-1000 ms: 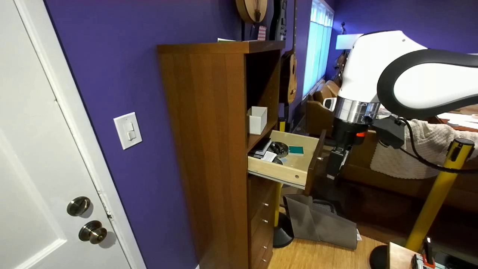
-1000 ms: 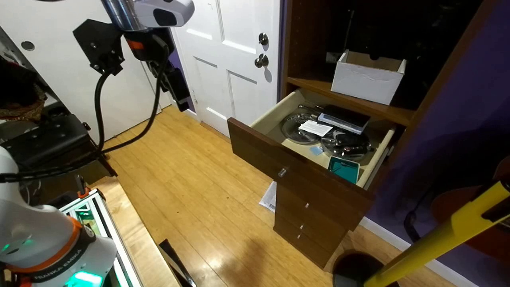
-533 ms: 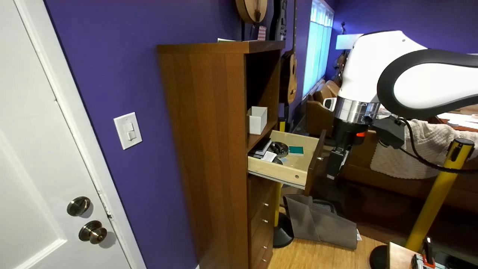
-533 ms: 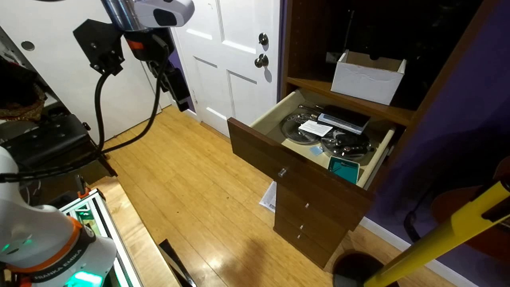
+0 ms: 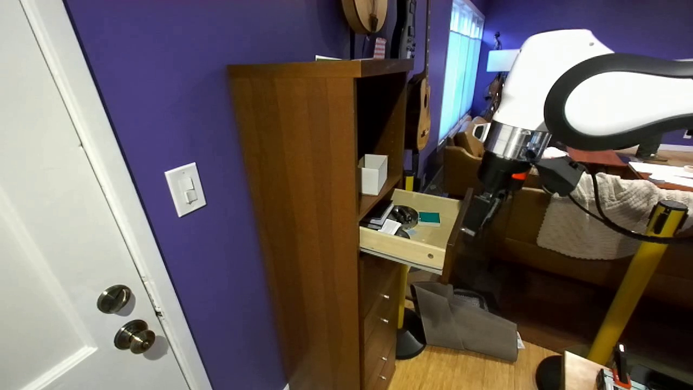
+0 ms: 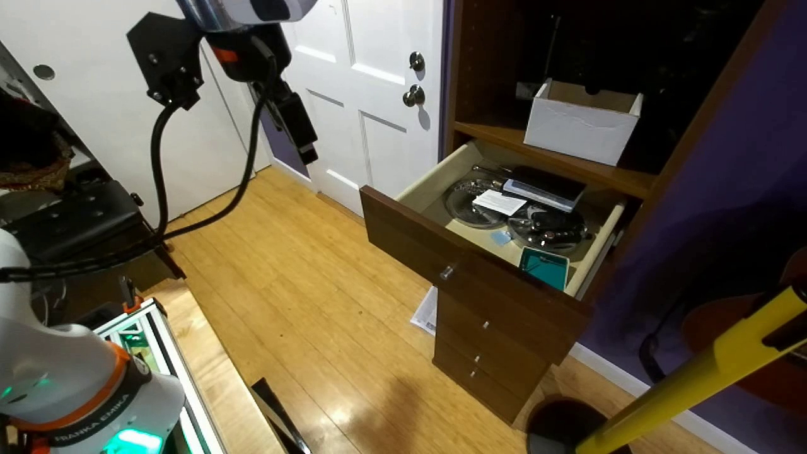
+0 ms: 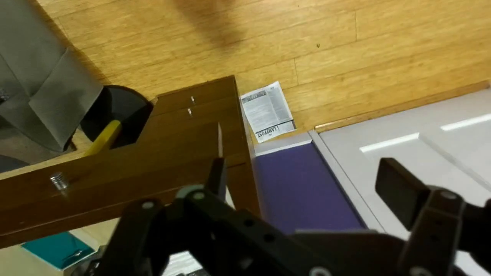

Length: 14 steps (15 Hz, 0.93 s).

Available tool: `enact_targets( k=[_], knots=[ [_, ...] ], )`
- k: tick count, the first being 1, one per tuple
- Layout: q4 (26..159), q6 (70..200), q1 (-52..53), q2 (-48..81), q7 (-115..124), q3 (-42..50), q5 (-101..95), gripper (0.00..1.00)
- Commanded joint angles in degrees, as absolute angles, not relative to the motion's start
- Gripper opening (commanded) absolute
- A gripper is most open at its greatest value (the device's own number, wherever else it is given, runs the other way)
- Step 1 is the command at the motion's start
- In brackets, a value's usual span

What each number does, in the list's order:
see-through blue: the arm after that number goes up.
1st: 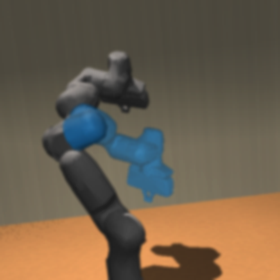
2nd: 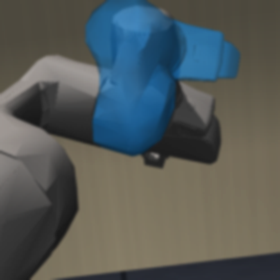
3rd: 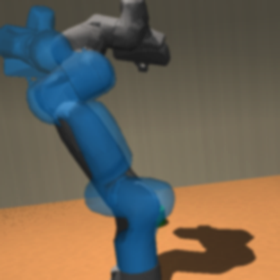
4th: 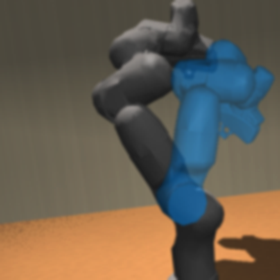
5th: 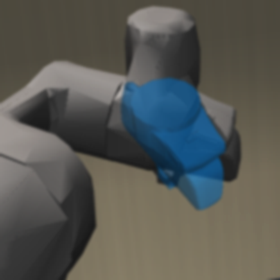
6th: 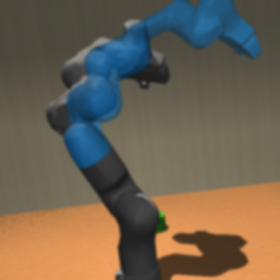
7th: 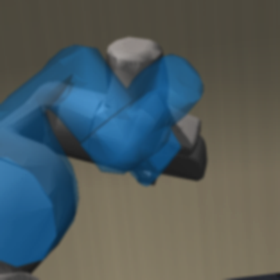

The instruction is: Put the small white drawer in the top drawer and then close the drawer

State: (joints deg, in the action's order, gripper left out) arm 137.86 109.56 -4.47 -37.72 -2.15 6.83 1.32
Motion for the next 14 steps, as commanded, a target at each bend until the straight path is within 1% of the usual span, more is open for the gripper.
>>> enact_targets(
  k=[1,10,14],
  knots=[
    [131.29,111.72,-6.75,-32.46,-0.06,9.31,3.24,1.00],
    [117.06,121.11,-10.11,-19.00,7.30,13.96,12.23,1.00],
    [110.36,124.27,-11.54,-10.95,13.71,14.28,14.57,1.00]
  ],
)
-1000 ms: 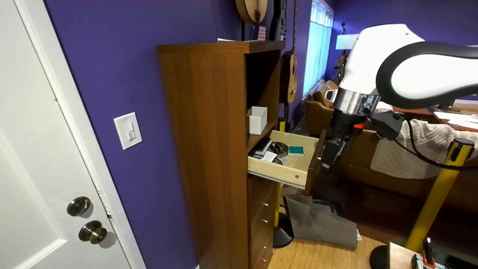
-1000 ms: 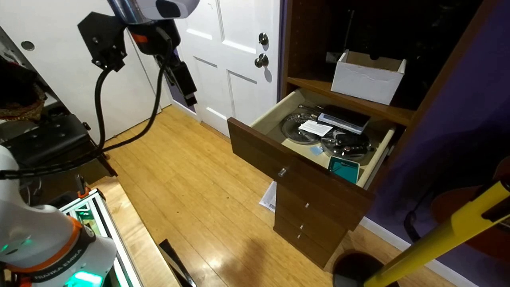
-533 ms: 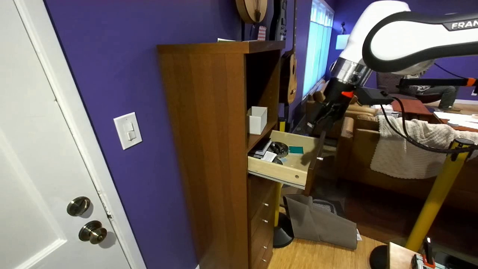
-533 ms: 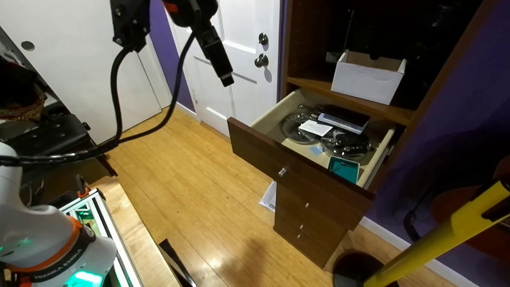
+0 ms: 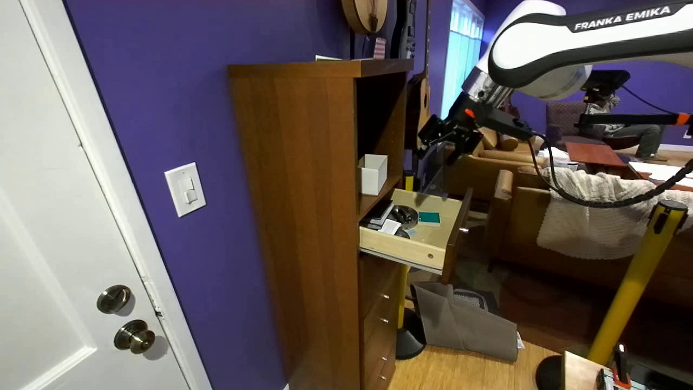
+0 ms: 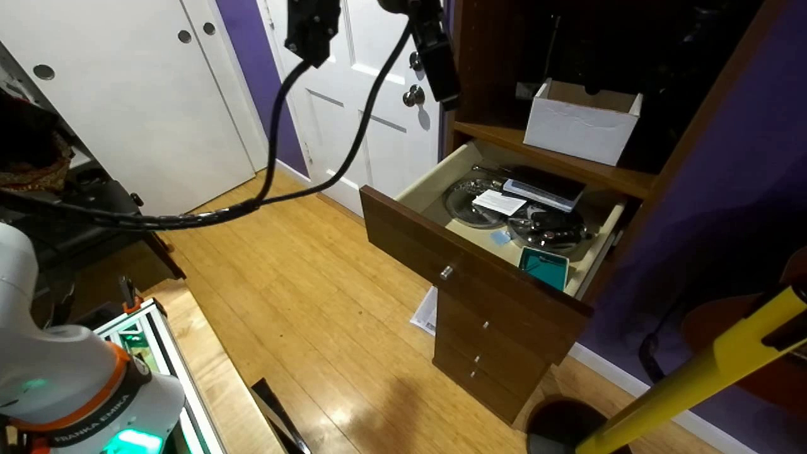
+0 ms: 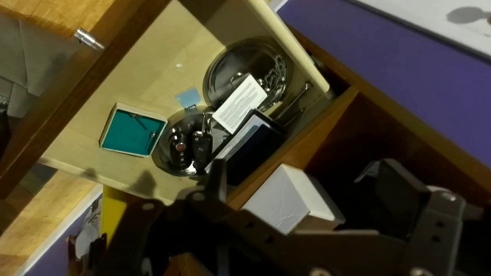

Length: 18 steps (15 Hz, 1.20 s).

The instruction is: Put the small white drawer in the top drawer and then close the drawer

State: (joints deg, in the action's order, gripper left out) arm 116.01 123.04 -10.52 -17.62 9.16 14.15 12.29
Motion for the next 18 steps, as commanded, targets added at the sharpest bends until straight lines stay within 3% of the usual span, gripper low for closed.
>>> enact_targets(
  k=[1,13,18],
  knots=[
    [108.96,125.69,-11.65,-8.89,15.14,14.42,15.54,1.00],
    [110.39,126.04,-11.86,-10.80,14.59,13.65,13.85,1.00],
    [107.37,130.99,-12.38,-4.68,18.26,14.01,14.83,1.00]
  ],
)
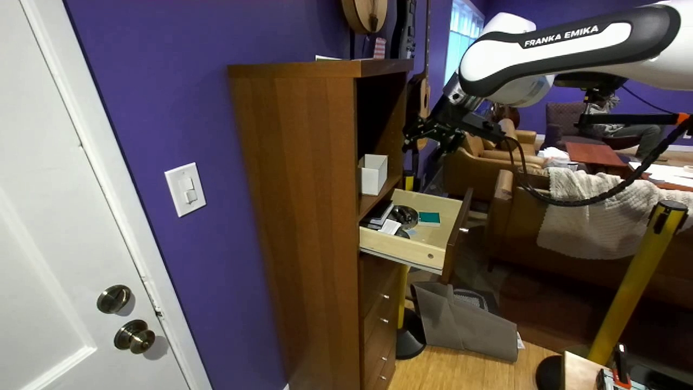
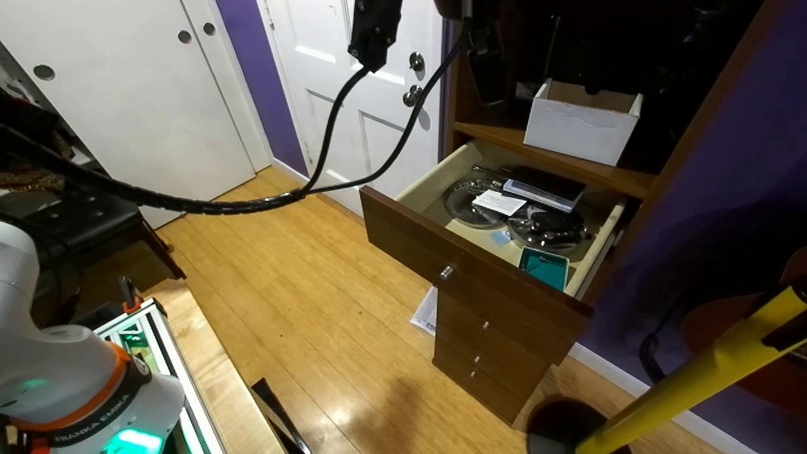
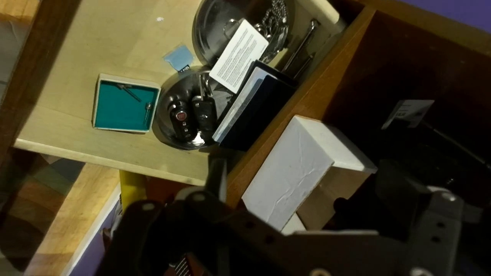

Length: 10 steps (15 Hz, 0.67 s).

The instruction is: Put the small white drawer in the top drawer and then close the drawer

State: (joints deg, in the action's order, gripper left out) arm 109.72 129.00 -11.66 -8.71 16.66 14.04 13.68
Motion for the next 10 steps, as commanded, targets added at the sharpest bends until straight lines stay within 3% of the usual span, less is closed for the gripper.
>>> enact_targets(
  k=[1,10],
  knots=[
    [107.07,132.44,-12.50,-3.43,18.66,14.05,14.79,1.00],
    [103.83,136.66,-13.70,4.14,21.03,14.44,18.92,1.00]
  ],
)
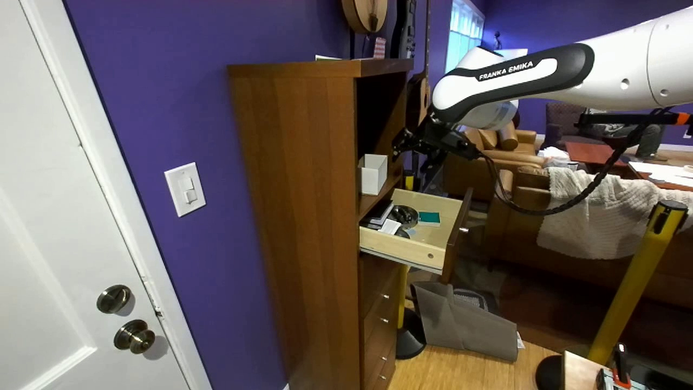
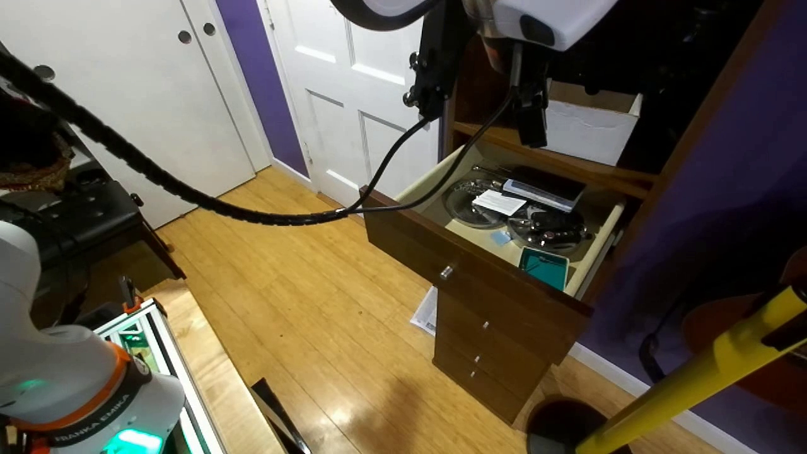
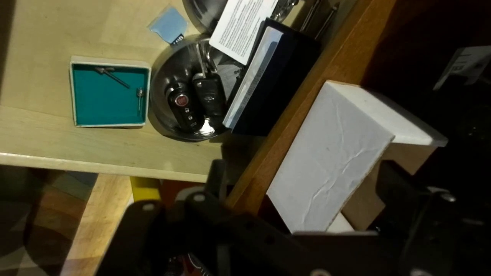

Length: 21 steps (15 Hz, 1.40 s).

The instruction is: Put the small white drawer in the top drawer and then close the drawer

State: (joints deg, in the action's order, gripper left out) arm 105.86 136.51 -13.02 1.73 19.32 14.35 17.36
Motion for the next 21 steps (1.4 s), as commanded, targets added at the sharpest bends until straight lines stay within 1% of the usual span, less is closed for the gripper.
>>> enact_targets(
  k=[1,11,21],
  knots=[
    [103.41,136.58,-13.81,4.68,22.29,14.47,18.47,1.00],
    [99.02,134.72,-12.72,8.65,38.30,14.26,15.19,1.00],
    [97.06,134.17,-12.39,11.53,42.04,13.73,15.02,1.00]
  ],
)
